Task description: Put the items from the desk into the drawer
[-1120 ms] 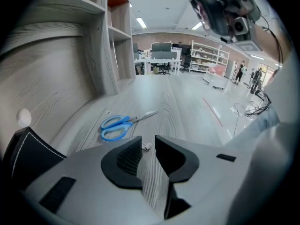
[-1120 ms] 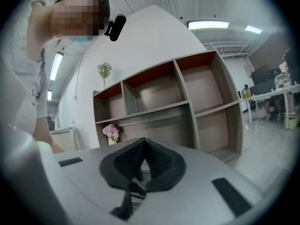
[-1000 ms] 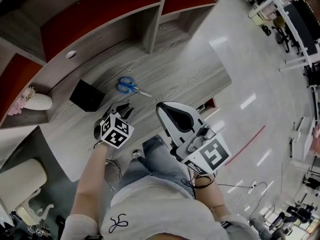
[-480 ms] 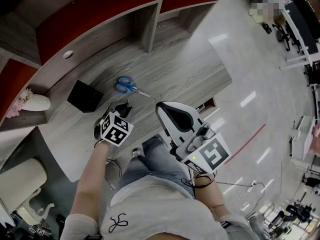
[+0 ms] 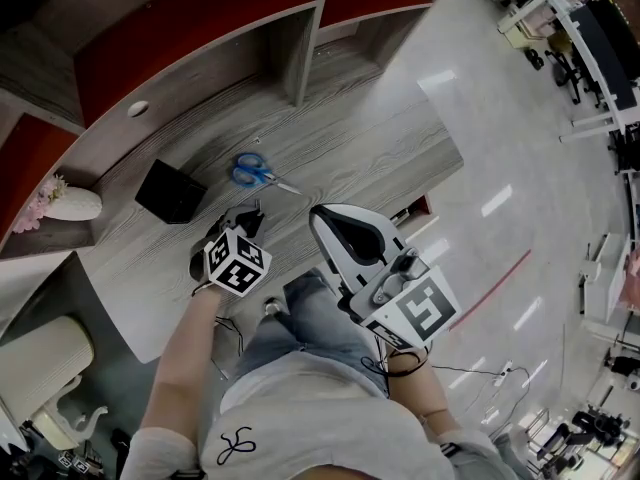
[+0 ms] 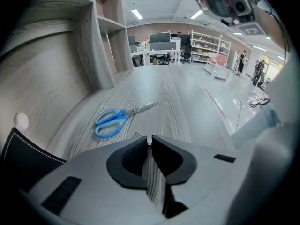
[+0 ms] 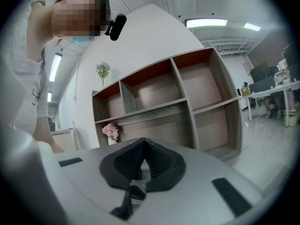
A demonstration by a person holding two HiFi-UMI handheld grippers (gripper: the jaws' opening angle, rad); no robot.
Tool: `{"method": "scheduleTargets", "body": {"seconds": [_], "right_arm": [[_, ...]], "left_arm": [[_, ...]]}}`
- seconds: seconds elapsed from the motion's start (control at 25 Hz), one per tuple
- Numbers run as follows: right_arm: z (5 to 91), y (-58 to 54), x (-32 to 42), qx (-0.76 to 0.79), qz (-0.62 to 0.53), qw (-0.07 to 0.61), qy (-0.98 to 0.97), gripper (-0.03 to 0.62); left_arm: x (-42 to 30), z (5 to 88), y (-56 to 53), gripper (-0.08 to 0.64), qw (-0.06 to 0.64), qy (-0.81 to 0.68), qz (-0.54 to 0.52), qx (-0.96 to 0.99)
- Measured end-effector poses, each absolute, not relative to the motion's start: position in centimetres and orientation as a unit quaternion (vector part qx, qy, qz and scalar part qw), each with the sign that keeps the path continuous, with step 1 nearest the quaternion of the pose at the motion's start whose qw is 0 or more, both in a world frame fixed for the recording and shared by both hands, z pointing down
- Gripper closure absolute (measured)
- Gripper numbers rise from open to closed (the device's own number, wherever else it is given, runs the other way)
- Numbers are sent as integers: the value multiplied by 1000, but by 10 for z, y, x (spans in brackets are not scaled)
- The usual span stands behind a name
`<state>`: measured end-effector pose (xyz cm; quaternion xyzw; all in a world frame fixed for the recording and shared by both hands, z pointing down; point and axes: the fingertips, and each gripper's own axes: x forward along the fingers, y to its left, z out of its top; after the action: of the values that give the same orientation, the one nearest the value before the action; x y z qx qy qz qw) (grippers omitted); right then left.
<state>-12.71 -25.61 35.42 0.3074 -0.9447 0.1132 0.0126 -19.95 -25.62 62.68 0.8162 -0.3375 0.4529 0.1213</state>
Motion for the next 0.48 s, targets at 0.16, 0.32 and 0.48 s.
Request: {"method": "scheduleTargets", "body": {"seconds": [0.16, 0.32, 0.48], "right_arm": [[351, -254, -126, 310, 109, 11, -944, 584], [347, -246, -117, 314, 106, 9, -943, 584], [340, -236, -117, 313, 98, 5, -945, 584]], "left_arm": [[-203, 622, -258, 522, 132, -352, 437, 817], [-196, 609, -253, 522, 130, -367, 414, 823], [-190, 588, -252, 522, 129, -379, 380, 834]]}}
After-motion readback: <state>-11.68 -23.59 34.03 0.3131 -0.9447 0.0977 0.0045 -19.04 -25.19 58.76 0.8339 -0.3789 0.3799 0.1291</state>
